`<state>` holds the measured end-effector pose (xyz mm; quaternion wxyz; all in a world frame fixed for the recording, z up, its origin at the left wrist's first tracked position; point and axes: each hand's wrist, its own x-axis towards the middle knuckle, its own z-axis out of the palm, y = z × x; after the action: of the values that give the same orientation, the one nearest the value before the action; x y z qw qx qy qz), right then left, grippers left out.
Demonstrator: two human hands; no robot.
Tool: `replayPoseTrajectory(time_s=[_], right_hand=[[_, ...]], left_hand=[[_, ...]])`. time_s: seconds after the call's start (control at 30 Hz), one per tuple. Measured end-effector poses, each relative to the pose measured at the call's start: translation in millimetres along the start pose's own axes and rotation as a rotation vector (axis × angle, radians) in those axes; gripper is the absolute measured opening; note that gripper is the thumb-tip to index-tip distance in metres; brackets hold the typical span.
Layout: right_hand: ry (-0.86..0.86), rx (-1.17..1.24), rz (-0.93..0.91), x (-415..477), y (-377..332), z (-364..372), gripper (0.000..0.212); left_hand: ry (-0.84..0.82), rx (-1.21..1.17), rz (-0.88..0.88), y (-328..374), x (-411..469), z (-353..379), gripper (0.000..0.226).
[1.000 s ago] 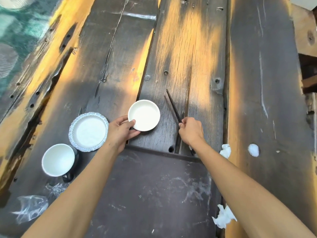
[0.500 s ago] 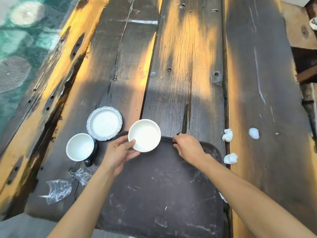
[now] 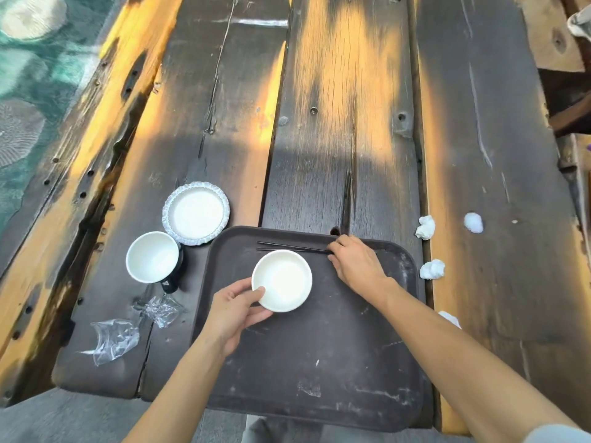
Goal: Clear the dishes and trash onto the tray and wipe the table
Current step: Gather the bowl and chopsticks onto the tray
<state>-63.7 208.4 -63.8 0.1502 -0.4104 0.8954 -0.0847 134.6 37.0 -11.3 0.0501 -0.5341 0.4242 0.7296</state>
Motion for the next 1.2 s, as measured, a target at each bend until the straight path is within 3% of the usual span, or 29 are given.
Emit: replayPoseTrajectory(time_s=[0.63, 0.73, 0.8, 0.93, 1.03, 1.2], right_hand=[[0.136, 0.167, 0.186, 5.2, -7.0, 10.1, 0.023], [0.204, 0.506, 0.321, -8.1, -10.6, 3.7, 0.027], [0.091, 0.784, 0.455, -23.1, -9.8, -7.8, 0.027], [-0.133, 1.144, 0.499, -63.9, 3.9, -16.3, 0.022], [-0.07, 1.133, 0.55, -83.0, 21.9, -18.3, 0.025], [0.101, 1.099, 0.714, -100.9, 54.0, -26.9, 0.022]], left_hand=[[-0.01, 0.053, -0.004, -30.8, -6.5, 18.3, 0.026], [-0.013, 0.055, 0.005, -30.0, -8.0, 26.2, 0.026], [-0.027, 0.043, 0.007, -29.4, -8.4, 34.0, 0.027], [-0.061, 0.042, 0.012, -29.9, -6.5, 60.1, 0.026], [-0.127, 0.088, 0.004, -31.3, -7.9, 87.2, 0.03], [-0.209, 0.207, 0.006, -40.8, -10.2, 124.5, 0.064]])
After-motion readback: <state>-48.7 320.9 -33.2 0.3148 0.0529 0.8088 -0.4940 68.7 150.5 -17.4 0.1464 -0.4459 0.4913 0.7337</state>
